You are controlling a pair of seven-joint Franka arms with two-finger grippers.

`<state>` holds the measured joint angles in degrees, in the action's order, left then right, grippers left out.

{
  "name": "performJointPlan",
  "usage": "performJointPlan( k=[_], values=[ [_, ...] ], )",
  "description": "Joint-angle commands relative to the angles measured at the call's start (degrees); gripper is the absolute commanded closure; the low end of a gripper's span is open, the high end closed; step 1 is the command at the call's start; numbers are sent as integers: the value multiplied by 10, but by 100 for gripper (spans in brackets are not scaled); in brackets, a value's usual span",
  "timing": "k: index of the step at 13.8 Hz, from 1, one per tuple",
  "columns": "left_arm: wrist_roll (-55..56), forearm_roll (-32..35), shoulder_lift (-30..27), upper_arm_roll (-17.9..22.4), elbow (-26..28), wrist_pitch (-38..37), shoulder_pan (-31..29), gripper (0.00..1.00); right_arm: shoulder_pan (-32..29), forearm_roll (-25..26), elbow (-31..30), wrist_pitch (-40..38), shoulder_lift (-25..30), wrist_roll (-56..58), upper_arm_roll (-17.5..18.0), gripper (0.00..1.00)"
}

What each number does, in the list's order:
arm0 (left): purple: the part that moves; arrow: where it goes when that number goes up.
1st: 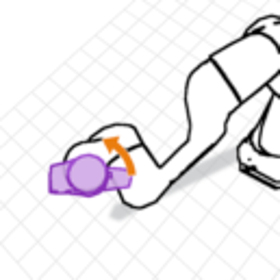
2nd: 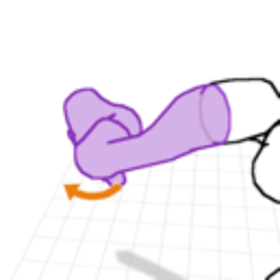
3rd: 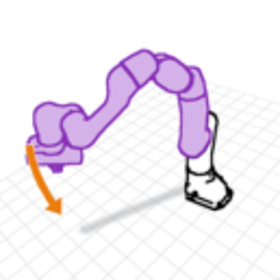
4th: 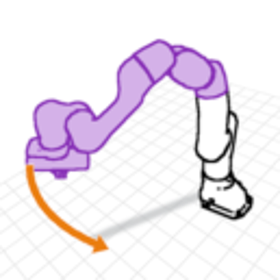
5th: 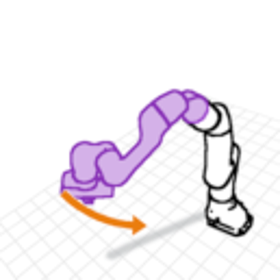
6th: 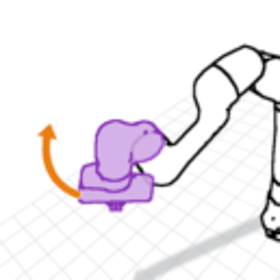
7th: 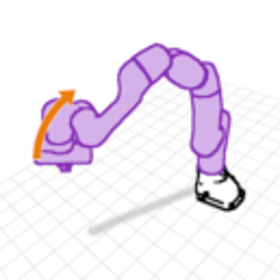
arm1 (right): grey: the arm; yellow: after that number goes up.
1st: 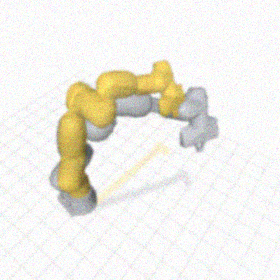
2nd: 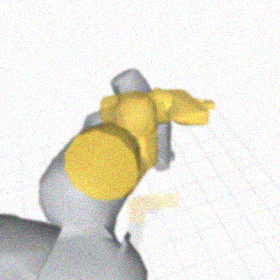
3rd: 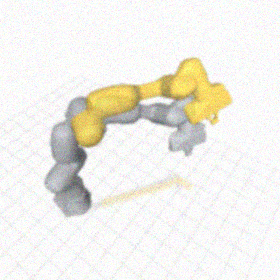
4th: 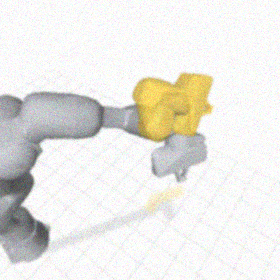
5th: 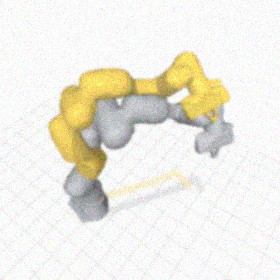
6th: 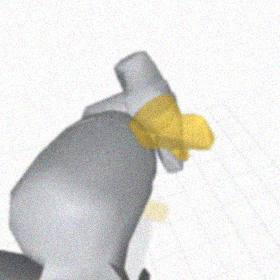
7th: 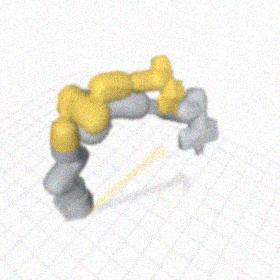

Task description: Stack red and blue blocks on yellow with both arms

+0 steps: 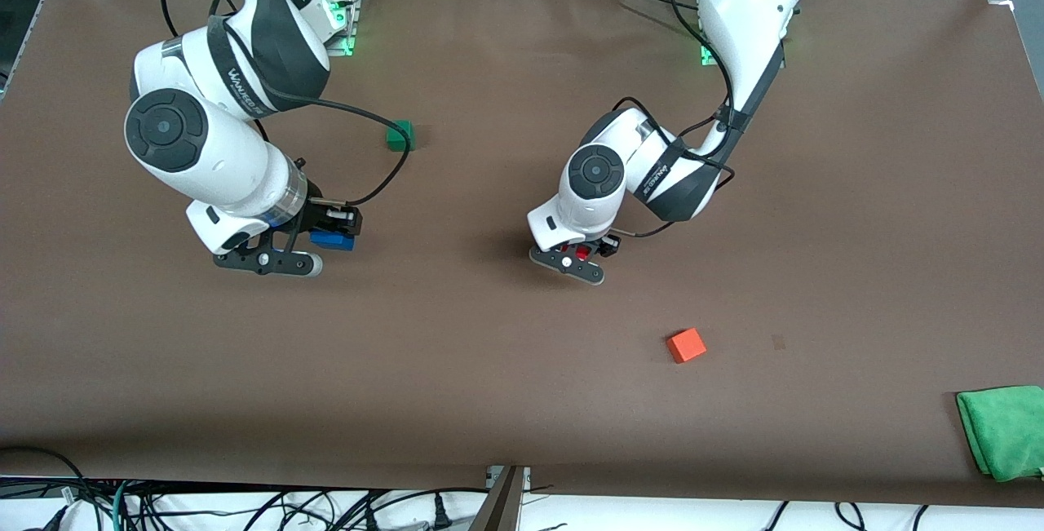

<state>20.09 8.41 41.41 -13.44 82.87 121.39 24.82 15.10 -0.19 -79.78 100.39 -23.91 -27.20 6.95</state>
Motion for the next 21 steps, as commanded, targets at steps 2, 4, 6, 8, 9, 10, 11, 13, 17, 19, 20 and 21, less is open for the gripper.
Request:
performJointPlan(
  k=[2, 4, 6, 8, 9, 10, 11, 13, 17, 19, 20, 21],
  values=[
    [6, 5, -4, -3, -64, -52, -42, 0, 0, -2, 26, -19, -11, -11, 2, 60],
    [6, 5, -12, -4, -97, -90, -67, 0, 4, -17, 37, -18, -18, -23, 3, 60],
    [1, 6, -30, -4, -104, -98, -107, 0, 24, -31, 76, -12, -47, -85, 3, 58],
    [1, 13, -51, 1, -104, -106, -143, 0, 72, -31, 141, -8, -102, -176, 1, 58],
    [0, 14, -62, 3, -104, -114, -161, 0, 94, -29, 173, -1, -128, -222, 0, 58],
    [-16, 14, -78, 7, -99, -120, -191, 0, 114, -28, 192, 14, -149, -258, 0, 58],
    [-55, 6, -98, 7, -97, -134, -217, 0, 127, -28, 196, 45, -162, -285, 0, 58],
    [-84, 5, -148, 26, -95, -208, -241, 0, 157, -27, 196, 109, -185, -336, 0, 58],
    [-99, -4, -244, 42, -93, -329, -275, 0, 236, 12, 197, 183, -224, -399, -25, 58],
    [-133, -38, -279, 44, -67, -343, -309, 0, 257, 12, 211, 221, -246, -437, -30, 58],
    [-136, -39, -298, 44, -44, -344, -313, 0, 266, 13, 224, 233, -258, -454, -30, 58],
    [-132, -38, -313, 45, -30, -345, -312, 0, 274, 14, 227, 243, -267, -466, -31, 58]
  ],
)
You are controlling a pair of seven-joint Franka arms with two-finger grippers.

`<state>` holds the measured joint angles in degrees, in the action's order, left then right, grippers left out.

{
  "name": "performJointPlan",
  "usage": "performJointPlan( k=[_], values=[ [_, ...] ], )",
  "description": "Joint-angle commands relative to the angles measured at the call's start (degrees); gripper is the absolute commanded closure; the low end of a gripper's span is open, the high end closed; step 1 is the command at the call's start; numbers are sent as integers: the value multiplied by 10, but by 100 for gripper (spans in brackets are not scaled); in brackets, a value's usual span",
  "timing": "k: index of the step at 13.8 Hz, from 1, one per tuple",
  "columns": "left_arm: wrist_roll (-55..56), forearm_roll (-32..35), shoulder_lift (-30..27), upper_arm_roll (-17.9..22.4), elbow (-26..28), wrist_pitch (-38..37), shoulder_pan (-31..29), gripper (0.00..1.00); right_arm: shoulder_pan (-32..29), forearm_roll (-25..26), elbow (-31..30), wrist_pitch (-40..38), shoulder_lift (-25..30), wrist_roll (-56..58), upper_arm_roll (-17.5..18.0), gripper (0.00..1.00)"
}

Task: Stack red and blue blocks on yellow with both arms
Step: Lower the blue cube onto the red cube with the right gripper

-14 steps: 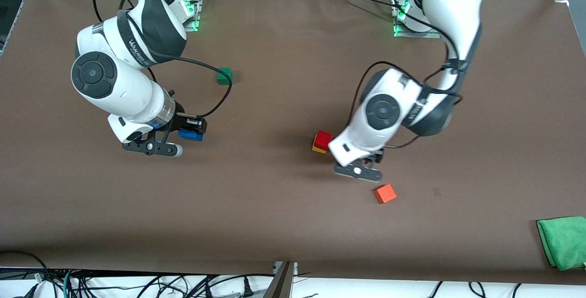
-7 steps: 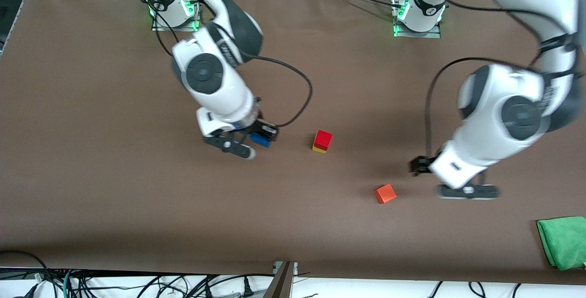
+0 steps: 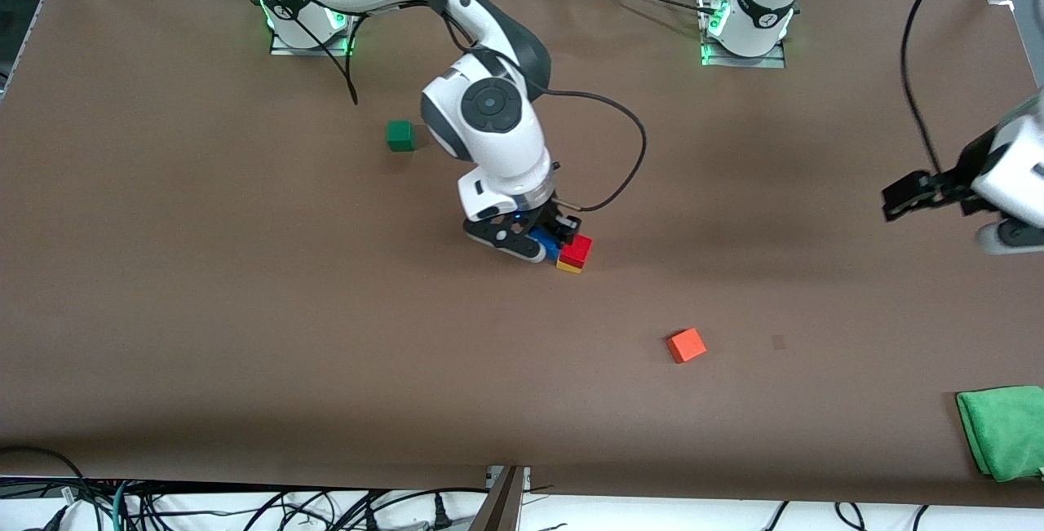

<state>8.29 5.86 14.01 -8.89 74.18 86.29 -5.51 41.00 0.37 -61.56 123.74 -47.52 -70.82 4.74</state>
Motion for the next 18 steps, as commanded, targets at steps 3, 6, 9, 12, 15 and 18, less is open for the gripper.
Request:
performJointPlan(
  k=[3, 6, 9, 12, 15, 18],
  values=[
    [-14, -14, -27, 4, 54, -10, -14, 0, 31, 17, 45, 40, -46, -32, -17, 58],
    [-20, -10, -26, 4, 49, -10, -17, 0, 49, 18, 45, 62, -59, -32, -32, 56],
    [-20, -13, -26, 4, 47, -10, -22, 0, 58, 18, 45, 68, -67, -32, -43, 56],
    [-13, -17, -24, 0, 48, -10, -22, 0, 62, 19, 45, 70, -69, -32, -46, 50],
    [-13, -17, -23, -2, 47, -10, -20, 0, 66, 34, 44, 70, -73, -32, -45, 40],
    [-16, -17, -23, -2, 47, -10, -22, 0, 66, 34, 44, 70, -73, -32, -45, 23]
  ],
)
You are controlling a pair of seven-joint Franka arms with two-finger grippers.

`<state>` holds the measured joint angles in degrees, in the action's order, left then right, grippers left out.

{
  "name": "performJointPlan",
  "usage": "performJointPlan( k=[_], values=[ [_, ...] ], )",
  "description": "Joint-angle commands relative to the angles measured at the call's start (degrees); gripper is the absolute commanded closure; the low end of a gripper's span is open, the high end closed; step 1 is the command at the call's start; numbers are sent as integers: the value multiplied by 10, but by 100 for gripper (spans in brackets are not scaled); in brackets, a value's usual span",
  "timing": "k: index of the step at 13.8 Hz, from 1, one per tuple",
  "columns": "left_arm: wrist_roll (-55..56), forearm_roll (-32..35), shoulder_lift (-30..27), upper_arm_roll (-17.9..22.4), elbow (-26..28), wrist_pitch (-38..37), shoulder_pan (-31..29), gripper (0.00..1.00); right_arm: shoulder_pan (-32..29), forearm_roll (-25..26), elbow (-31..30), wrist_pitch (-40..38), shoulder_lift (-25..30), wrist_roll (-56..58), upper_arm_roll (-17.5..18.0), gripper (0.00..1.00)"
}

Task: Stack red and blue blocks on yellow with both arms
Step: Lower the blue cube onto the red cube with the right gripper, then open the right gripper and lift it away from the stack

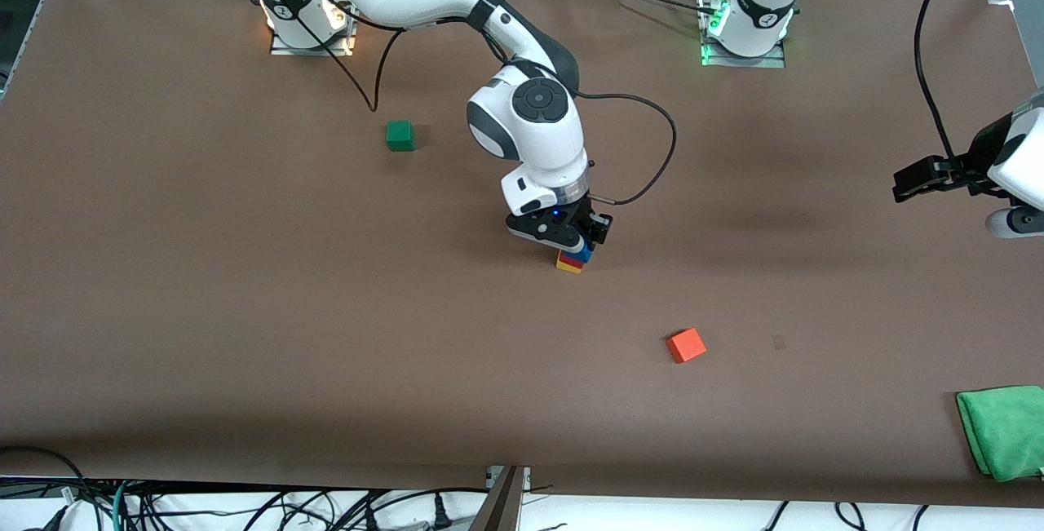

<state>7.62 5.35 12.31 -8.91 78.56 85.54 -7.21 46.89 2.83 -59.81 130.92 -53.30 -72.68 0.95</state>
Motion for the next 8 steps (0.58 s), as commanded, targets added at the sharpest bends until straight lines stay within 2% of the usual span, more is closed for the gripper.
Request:
performJointPlan(
  k=[1, 2, 5, 8],
  values=[
    [-9, -12, -6, -1, 4, -3, -5, 0, 7, 10, 27, -2, -15, -12, -7, 13],
    [-9, -12, -6, -1, 4, -3, -4, 0, 7, 10, 27, -4, -15, -11, -9, 0],
    [-12, -12, -6, -1, 4, -3, -4, 0, 1, 9, 28, -45, -8, -6, -14, 0],
    [-13, -12, -4, -1, 4, -2, -4, 0, -43, -4, 36, -146, 54, 2, -4, 0]
  ],
)
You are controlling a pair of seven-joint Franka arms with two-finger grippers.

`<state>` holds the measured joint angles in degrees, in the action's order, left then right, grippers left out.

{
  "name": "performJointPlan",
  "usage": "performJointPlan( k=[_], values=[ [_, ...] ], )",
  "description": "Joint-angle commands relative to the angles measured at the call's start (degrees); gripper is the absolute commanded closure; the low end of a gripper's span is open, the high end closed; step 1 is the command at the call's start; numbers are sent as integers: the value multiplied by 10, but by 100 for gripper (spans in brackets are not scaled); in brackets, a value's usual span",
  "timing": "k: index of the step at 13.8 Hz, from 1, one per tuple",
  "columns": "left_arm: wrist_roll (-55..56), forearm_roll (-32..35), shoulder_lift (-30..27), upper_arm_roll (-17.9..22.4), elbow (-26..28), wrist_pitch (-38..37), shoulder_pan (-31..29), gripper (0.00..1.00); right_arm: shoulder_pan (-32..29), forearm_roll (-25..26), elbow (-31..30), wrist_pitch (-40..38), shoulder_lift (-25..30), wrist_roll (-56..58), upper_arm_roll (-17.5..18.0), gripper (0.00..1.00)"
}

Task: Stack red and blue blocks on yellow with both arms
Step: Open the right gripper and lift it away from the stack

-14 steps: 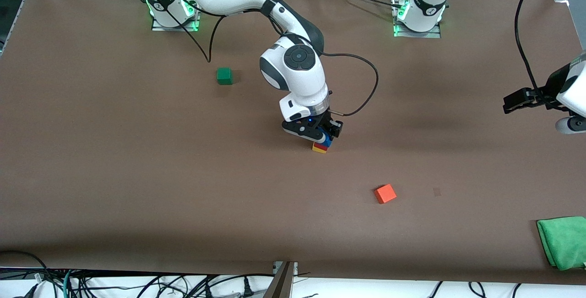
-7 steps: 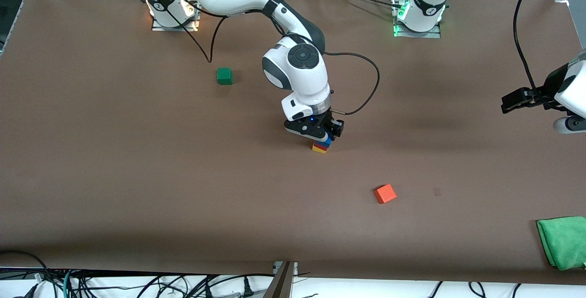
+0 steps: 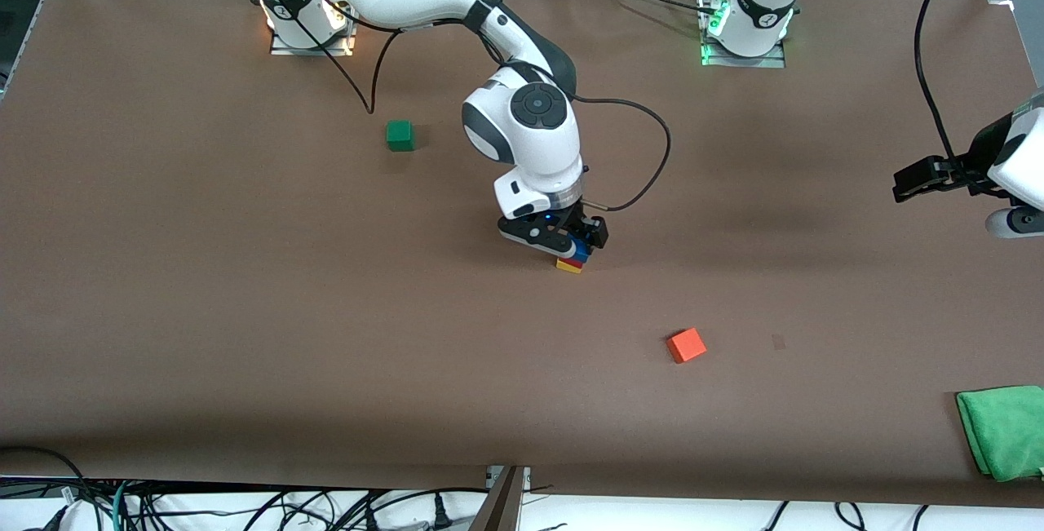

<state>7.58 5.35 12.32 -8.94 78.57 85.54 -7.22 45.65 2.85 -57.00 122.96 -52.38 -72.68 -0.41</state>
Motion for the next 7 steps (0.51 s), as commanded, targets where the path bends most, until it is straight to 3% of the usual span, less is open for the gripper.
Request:
performJointPlan(
  k=[1, 4, 7],
  values=[
    [-13, -12, -2, 1, -2, -2, -4, 0, -46, -19, 7, -95, 67, 13, 9, 0],
    [-12, -11, 14, 2, -27, -2, -3, 0, -102, -43, -8, -171, 132, 91, 6, 0],
    [-13, -10, 19, 2, -32, -2, -3, 0, -164, -81, -72, -232, 210, 182, 4, 0]
  ],
)
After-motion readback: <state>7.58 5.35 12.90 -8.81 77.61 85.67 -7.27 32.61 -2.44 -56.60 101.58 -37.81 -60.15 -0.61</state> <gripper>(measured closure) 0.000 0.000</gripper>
